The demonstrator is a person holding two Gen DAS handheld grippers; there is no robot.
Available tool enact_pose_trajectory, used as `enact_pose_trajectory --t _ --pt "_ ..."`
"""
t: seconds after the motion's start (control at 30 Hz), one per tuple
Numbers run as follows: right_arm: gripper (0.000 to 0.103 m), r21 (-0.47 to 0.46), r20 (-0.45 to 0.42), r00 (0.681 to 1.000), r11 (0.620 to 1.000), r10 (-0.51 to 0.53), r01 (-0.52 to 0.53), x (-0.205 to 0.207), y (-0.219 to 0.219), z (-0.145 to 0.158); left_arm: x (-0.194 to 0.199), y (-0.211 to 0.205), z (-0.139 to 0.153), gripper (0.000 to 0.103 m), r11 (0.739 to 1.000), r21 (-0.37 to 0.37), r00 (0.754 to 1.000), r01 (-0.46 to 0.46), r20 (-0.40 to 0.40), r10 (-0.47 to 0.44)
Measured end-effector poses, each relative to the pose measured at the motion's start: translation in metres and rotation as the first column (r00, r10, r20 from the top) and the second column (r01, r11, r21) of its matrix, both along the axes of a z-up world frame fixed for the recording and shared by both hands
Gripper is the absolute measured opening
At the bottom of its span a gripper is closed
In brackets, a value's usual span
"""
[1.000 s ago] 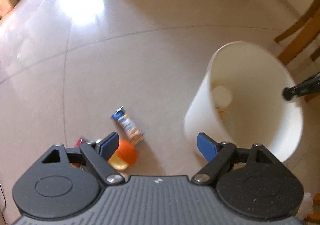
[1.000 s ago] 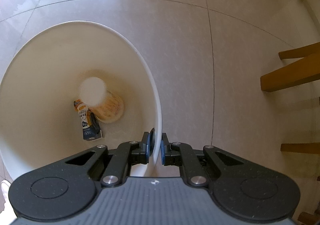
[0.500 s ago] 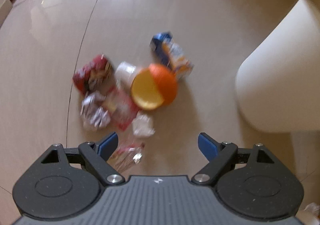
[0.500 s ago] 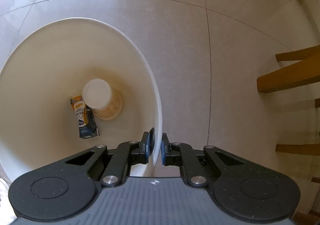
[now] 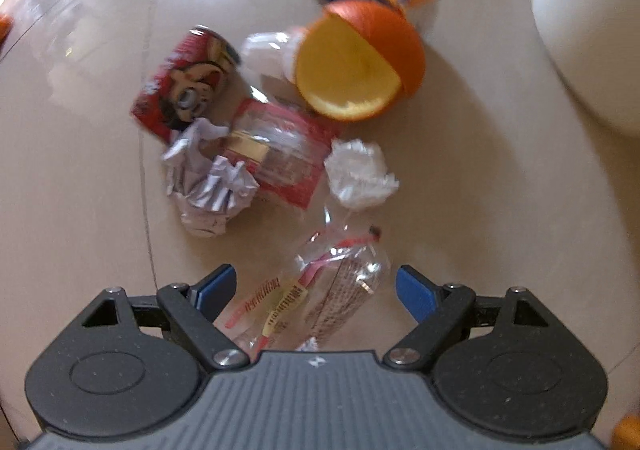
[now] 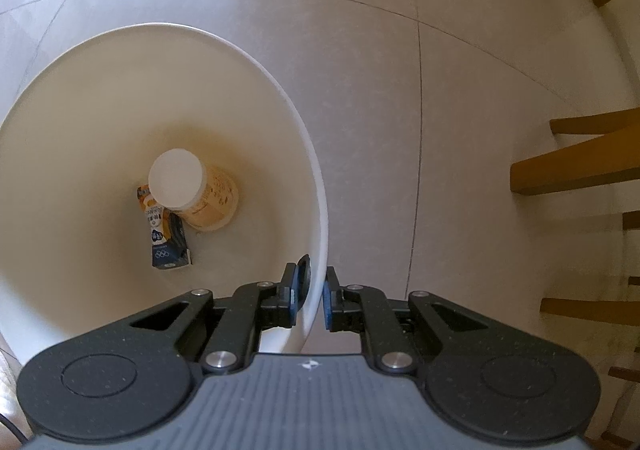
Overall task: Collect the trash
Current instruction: 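Grasp the clear plastic bag with the left tool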
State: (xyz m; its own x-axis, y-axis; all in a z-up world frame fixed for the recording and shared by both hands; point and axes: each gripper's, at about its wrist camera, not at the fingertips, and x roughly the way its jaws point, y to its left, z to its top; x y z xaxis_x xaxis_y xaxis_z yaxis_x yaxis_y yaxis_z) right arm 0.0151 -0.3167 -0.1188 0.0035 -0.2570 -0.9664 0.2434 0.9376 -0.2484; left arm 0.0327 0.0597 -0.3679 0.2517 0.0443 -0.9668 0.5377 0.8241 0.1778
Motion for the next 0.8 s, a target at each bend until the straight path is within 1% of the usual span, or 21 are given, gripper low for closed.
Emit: enact_pose_trajectory --t 0.07,0.13,0.27,0.33,0.4,0.43,0.5,0.53,0.6,0.73,0.8 --pt "0.015 -0.001 -0.004 1.0 1.0 0.001 -0.001 0.001 0.0 -0.001 0.001 0.001 -0.011 0.087 0.998 0.031 0.999 0.046 -0.022 -0.046" --pt "0.015 0.002 -0.006 1.0 1.0 0.005 -0.005 0.001 0.0 -0.002 0.004 0.004 -0.016 0.087 0.997 0.046 0.998 0.054 -0.029 -0.053" --pt "0.015 0.0 -0.008 1.0 1.0 0.015 -0.015 0.0 0.001 -0.002 0.007 0.011 -0.021 0.086 0.998 0.032 0.998 0.046 -0.04 -0.045" --pt "0.015 0.002 -0.007 1.0 1.0 0.012 -0.011 0.0 0.001 -0.003 0.006 0.012 -0.023 0.081 0.997 0.036 0.996 0.07 -0.05 -0.068" --pt "0.015 0.002 -0.006 1.0 1.0 0.008 -0.008 0.0 0.001 -0.003 0.005 0.011 -0.025 0.072 0.994 0.046 0.994 0.1 -0.056 -0.097" --pt "0.015 0.001 -0.006 1.0 1.0 0.007 -0.007 0.0 0.001 -0.002 0.003 0.01 -0.025 0.07 0.992 0.05 0.992 0.112 -0.06 -0.109" --pt "0.015 -0.002 -0.006 1.0 1.0 0.007 -0.007 0.001 0.002 -0.002 0.002 0.01 -0.026 0.057 0.992 0.04 0.99 0.122 -0.076 -0.118" --pt "0.015 -0.004 -0.006 1.0 1.0 0.009 -0.009 0.0 0.002 -0.003 0.002 0.01 -0.025 0.053 0.993 0.03 0.99 0.118 -0.083 -0.115" --pt "0.015 -0.004 -0.006 1.0 1.0 0.007 -0.007 0.0 0.003 -0.003 0.002 0.011 -0.024 0.037 0.994 0.021 0.99 0.106 -0.097 -0.103" --pt "0.015 -0.005 -0.005 1.0 1.0 0.004 -0.004 0.0 0.003 -0.004 0.001 0.009 -0.016 0.03 0.997 0.017 0.992 0.074 -0.103 -0.072" --pt "0.015 -0.004 -0.005 1.0 1.0 0.003 -0.003 0.0 0.003 -0.004 0.0 0.01 -0.009 0.028 0.999 -0.001 0.993 0.052 -0.11 -0.052"
